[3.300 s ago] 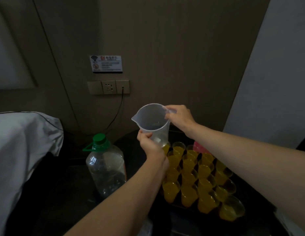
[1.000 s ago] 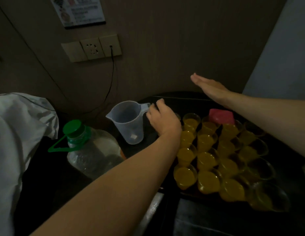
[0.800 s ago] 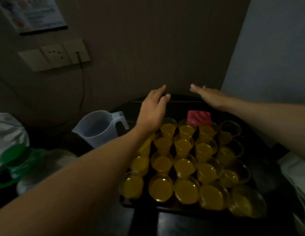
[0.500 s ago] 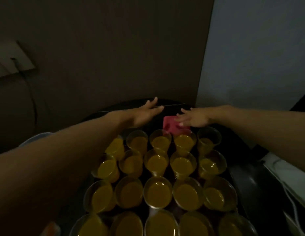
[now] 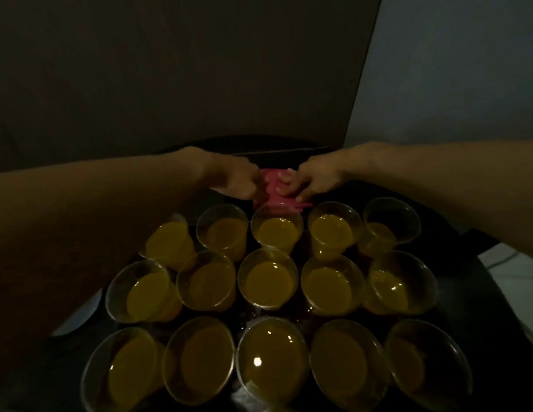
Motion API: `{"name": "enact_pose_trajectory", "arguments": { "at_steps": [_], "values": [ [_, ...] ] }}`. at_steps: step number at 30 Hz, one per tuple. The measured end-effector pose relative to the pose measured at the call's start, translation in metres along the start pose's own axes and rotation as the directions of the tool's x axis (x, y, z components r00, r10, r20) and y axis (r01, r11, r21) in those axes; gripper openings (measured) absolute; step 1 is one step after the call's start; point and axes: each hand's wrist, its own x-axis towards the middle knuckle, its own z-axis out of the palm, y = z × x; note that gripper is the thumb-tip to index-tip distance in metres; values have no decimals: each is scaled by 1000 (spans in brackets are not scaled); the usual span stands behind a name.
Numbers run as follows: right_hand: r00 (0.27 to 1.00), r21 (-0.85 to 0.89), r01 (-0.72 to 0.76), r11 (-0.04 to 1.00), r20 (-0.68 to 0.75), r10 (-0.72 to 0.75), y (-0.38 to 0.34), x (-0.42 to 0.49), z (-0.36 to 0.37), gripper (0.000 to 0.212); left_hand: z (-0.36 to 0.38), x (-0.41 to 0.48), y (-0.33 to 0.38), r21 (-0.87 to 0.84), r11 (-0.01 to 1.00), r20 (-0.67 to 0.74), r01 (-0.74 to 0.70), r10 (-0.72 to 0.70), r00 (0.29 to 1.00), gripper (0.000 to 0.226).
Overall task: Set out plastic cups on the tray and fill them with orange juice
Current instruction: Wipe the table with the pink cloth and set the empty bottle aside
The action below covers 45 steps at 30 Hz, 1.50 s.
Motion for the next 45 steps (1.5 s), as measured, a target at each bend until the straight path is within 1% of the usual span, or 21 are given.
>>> {"name": "enact_pose_trajectory", "arguments": {
  "at_steps": [4,6,8,10,11,13,14,17,18,19,21,23,25,27,29,31,32,35,38,42,45],
  "values": [
    [999,-50,32,998,-5,-32,-31,32,-18,65,0,-11,-38,101,990,-31,98,-96,995,46],
    [998,-74,63,995,-26,-65,-50,42,-26,76,2,-21,-56,146,983,-24,113,-111,994,48],
    [995,-108,78,991,-48,-83,-70,51,-32,86,6,-28,-73,197,972,-27,124,-121,992,41],
    [994,-91,67,994,-76,-74,-88,60,-37,90,12,-32,-87,202,969,-42,143,-137,990,32],
    [994,-69,64,996,-86,-70,-97,64,-40,97,14,-33,-92,200,968,-58,150,-142,988,30],
    [989,-33,72,997,-127,-76,-108,71,-44,119,17,-36,-99,182,970,-69,163,-153,986,26],
    [985,-26,74,997,-153,-78,-112,74,-45,115,19,-38,-101,178,970,-65,166,-157,985,30],
    [972,-97,69,993,-216,-89,-126,75,-51,42,18,-39,-107,210,965,-30,160,-157,987,39],
    [969,-127,78,989,-222,-105,-129,74,-56,30,18,-40,-106,217,965,-18,150,-149,989,43],
    [970,-148,91,985,-210,-121,-132,72,-61,26,19,-41,-105,215,965,-9,150,-151,988,48],
    [976,-119,111,987,-174,-130,-131,66,-73,22,17,-45,-101,191,971,-21,141,-140,990,55],
    [974,-1,142,990,-178,-140,-127,54,-87,23,12,-54,-102,147,982,-104,119,-105,989,55],
    [954,166,185,969,-265,-137,-124,33,-100,26,2,-66,-103,74,992,-252,98,-77,965,42],
    [936,288,203,936,-337,-99,-125,12,-110,24,-10,-84,-103,-48,996,-362,73,-86,928,32],
    [922,375,226,899,-381,-72,-129,-11,-115,23,-21,-108,-98,-147,989,-412,35,-93,906,30],
    [924,465,256,848,-375,-73,-137,-38,-118,23,-27,-134,-90,-219,976,-434,-1,-97,896,14],
    [927,481,266,835,-365,-85,-143,-53,-119,22,-28,-150,-84,-237,971,-446,-17,-93,890,7],
    [920,437,304,847,-366,-141,-163,-103,-121,22,-25,-204,-65,-270,960,-497,-72,-75,864,25],
    [907,438,360,824,-372,-199,-187,-151,-118,25,-13,-263,-45,-301,945,-557,-126,-67,828,23],
    [889,461,418,782,-384,-249,-231,-204,-104,31,17,-337,-25,-194,975,-662,-109,-49,748,6],
    [869,453,470,758,-388,-307,-271,-238,-80,29,52,-388,-15,-176,982,-648,-61,-69,759,8]
  ]
}}
